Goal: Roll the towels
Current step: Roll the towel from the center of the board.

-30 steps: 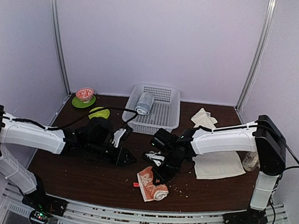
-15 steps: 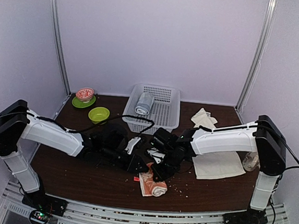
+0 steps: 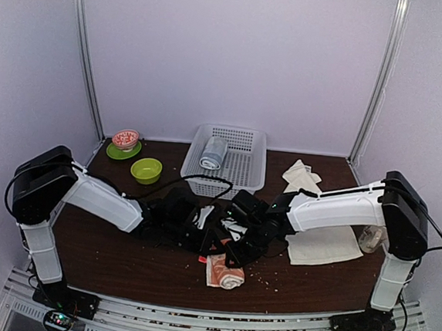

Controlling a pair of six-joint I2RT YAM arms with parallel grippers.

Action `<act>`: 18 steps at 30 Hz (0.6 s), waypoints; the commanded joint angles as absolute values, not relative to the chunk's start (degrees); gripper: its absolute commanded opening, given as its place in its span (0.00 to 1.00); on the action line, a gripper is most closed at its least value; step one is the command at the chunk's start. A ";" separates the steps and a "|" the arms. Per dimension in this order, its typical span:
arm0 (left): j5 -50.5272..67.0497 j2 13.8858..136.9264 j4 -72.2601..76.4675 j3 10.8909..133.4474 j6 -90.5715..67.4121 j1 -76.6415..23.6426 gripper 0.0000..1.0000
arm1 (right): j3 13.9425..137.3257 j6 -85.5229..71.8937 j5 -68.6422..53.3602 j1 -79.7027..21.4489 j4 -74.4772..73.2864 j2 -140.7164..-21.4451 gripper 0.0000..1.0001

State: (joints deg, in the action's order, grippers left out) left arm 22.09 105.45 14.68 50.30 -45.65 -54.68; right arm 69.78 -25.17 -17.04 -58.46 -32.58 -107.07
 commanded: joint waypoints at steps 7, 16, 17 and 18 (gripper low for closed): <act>19.47 109.61 17.26 51.29 -48.64 -53.53 0.13 | 61.54 -33.65 -15.58 -58.15 -26.63 -98.49 0.62; 18.83 110.03 17.39 50.56 -49.72 -53.26 0.12 | 58.03 -37.38 -15.56 -60.64 -22.43 -97.21 0.75; 18.67 110.04 17.37 50.47 -49.83 -53.22 0.11 | 58.23 -37.50 -15.18 -61.23 -22.60 -97.87 0.76; 18.52 110.04 17.26 50.45 -49.95 -53.18 0.11 | 58.41 -37.59 -14.86 -61.84 -22.85 -98.56 0.75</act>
